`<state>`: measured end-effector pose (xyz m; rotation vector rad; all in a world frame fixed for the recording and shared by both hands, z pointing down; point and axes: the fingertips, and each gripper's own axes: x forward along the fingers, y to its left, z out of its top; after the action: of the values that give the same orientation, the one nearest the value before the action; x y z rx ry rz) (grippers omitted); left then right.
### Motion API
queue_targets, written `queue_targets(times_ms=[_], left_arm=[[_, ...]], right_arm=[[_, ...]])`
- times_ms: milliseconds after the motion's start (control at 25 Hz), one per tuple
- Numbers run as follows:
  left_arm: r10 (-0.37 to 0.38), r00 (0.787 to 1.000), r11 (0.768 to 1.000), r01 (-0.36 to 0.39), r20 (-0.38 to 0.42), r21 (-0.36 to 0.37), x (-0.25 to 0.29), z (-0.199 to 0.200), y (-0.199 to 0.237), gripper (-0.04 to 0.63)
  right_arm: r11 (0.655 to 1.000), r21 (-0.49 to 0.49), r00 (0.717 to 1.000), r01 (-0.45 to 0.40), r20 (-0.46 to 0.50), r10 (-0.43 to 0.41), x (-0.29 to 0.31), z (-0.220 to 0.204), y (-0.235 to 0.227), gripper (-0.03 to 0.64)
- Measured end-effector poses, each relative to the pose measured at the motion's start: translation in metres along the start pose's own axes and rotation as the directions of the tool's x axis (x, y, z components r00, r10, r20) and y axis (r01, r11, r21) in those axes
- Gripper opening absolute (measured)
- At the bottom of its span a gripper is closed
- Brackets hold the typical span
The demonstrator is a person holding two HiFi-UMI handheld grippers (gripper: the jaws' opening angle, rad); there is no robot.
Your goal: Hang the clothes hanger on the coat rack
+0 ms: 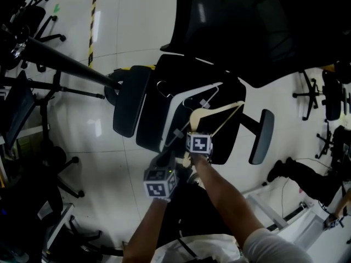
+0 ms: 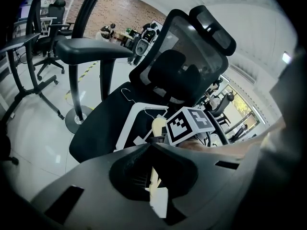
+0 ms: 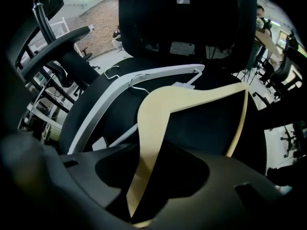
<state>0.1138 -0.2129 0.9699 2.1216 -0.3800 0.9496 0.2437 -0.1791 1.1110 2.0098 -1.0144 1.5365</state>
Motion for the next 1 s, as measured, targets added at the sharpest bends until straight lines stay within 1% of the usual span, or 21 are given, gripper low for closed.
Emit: queue_targets(times_ms=[80, 120, 160, 200, 280, 400, 600, 680, 760, 920, 1000], left_arm=[[0.002, 1.000, 1.000, -0.002, 0.000, -0.004, 0.000, 0.000, 0.001, -0.009], [0.002, 1.000, 1.000, -0.001, 0.002, -0.006, 0.000, 0.001, 0.000, -0.009], [0.001, 1.000, 1.000, -0.001, 0.004, -0.008, 0.000, 0.002, -0.001, -0.009], [0.000, 1.000, 1.000, 0.000, 0.005, -0.009, 0.000, 0.002, -0.003, -0.009], [0.000, 1.000, 1.000, 0.000, 0.006, -0.008, -0.002, 0.002, -0.008, -0.009], [0.009, 1.000, 1.000, -0.009, 0.006, 0.000, -0.007, 0.001, -0.017, -0.009], [0.033, 0.998, 0.999, -0.034, 0.054, 0.014, -0.020, 0.015, -0.033, -0.009], [0.056, 0.995, 0.998, -0.056, 0.083, 0.007, -0.027, 0.022, -0.038, -0.009], [0.082, 0.990, 0.997, -0.081, 0.112, -0.015, -0.037, 0.028, -0.044, -0.009], [0.130, 0.976, 0.991, -0.120, 0.174, -0.065, -0.060, 0.041, -0.057, -0.009], [0.139, 0.966, 0.990, -0.127, 0.219, -0.066, -0.070, 0.052, -0.072, -0.009]], right_arm=[[1.000, -0.011, 1.000, -0.004, 0.000, 0.004, 0.000, 0.001, 0.000, 0.202], [1.000, -0.015, 1.000, -0.001, 0.000, 0.001, -0.001, 0.002, -0.001, 0.176], [1.000, -0.010, 1.000, 0.001, -0.004, -0.001, -0.003, 0.001, -0.003, 0.156], [1.000, 0.004, 1.000, -0.004, -0.011, 0.004, -0.004, 0.000, -0.005, 0.150], [0.999, 0.027, 0.999, -0.023, -0.026, 0.024, -0.009, -0.004, -0.006, 0.146], [0.999, 0.016, 0.999, -0.046, -0.026, 0.046, -0.025, -0.007, -0.006, 0.141], [0.991, 0.002, 0.990, -0.136, 0.031, 0.136, -0.059, -0.003, -0.001, 0.138], [0.984, 0.010, 0.983, -0.178, 0.046, 0.177, -0.079, -0.003, 0.000, 0.138], [0.973, 0.026, 0.972, -0.229, 0.056, 0.228, -0.101, -0.004, 0.000, 0.138], [0.942, 0.045, 0.941, -0.333, 0.073, 0.330, -0.147, -0.002, 0.004, 0.137], [0.926, 0.041, 0.925, -0.375, 0.087, 0.371, -0.171, 0.004, 0.002, 0.137]])
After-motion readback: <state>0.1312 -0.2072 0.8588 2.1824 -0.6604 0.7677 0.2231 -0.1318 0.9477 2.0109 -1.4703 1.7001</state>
